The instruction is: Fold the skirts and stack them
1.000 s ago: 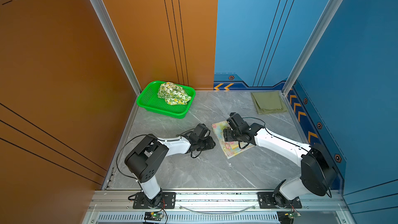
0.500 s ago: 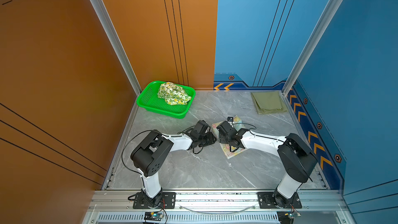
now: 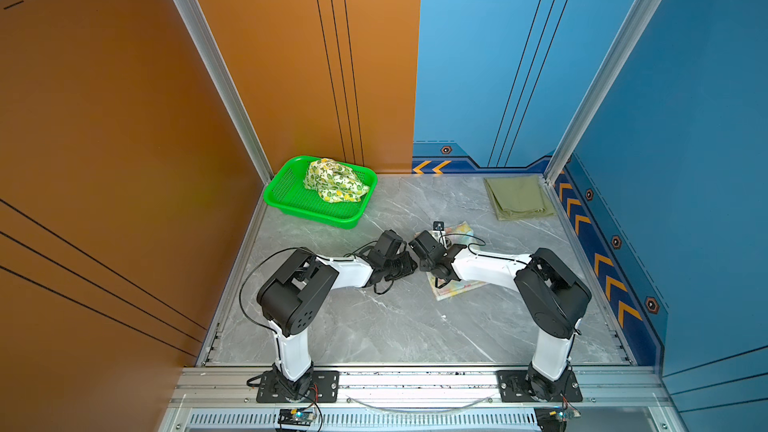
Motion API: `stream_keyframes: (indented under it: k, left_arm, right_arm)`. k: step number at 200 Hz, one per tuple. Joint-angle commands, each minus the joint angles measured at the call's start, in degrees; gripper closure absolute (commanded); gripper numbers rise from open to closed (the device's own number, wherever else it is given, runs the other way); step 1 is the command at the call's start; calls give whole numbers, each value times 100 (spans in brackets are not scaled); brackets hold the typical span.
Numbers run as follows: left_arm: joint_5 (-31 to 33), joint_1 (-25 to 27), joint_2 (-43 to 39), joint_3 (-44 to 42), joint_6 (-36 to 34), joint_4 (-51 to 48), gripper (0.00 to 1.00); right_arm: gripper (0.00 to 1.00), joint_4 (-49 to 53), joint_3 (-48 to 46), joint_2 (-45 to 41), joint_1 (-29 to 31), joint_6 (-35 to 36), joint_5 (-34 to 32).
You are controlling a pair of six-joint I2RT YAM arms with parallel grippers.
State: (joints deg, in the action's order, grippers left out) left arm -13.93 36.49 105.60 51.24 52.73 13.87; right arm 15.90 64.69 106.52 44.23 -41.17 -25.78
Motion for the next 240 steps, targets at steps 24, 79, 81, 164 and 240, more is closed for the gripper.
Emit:
stream_keyframes:
  k: [24,79,81,164,240]
  left_arm:
    - [224,106,436,61,293,-42,73]
    - [290,192,630,-6,477,267,73]
    - [289,196,631,-8,482,288,73]
    - [338,185,706,-68,589,412,73]
    - [323,198,808,26,683,413,73]
  right_arm:
    - [100,265,106,-211,-224,469,284]
    - [77,629,143,-387,-233,904,254]
    - [75,639,150,-380,-220,923,235]
    - [45,844,459,137,-254,1146,106]
    - [76,844,709,710,-333,1139,195]
